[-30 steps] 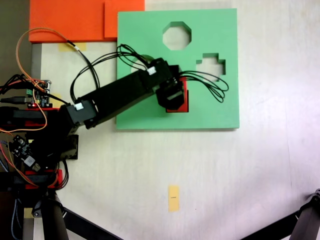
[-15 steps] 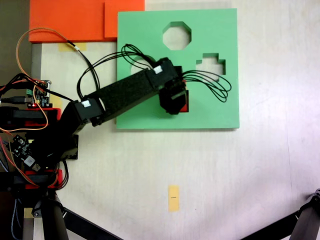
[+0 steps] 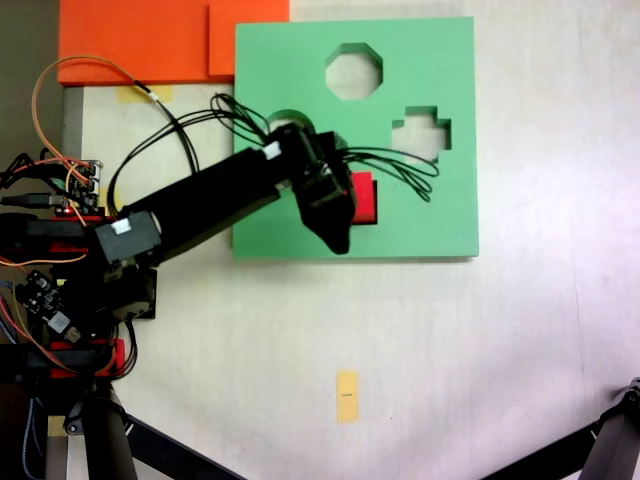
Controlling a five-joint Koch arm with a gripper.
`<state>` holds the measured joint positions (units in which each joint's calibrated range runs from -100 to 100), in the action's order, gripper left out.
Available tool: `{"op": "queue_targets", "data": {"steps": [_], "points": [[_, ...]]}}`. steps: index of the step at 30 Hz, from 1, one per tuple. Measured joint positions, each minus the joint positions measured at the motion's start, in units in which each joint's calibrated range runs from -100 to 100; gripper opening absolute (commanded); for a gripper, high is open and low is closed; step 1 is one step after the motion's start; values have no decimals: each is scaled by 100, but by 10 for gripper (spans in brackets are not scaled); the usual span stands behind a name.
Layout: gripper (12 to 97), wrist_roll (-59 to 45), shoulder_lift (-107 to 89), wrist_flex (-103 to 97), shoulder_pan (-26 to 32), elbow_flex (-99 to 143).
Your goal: Put the square block into the corresponding hole
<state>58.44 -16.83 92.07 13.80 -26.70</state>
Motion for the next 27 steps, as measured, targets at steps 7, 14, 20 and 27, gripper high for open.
{"op": "queue_targets", "data": {"steps": [7,14,20,27], "points": [[743,-1089,-3010,0,-205,10],[566,-3077,-5308,-333,-606,0],[543,-4366,-5746,-1605,-1162,2009],[482,-5055,-8016,-6970,-1431,8515]]}}
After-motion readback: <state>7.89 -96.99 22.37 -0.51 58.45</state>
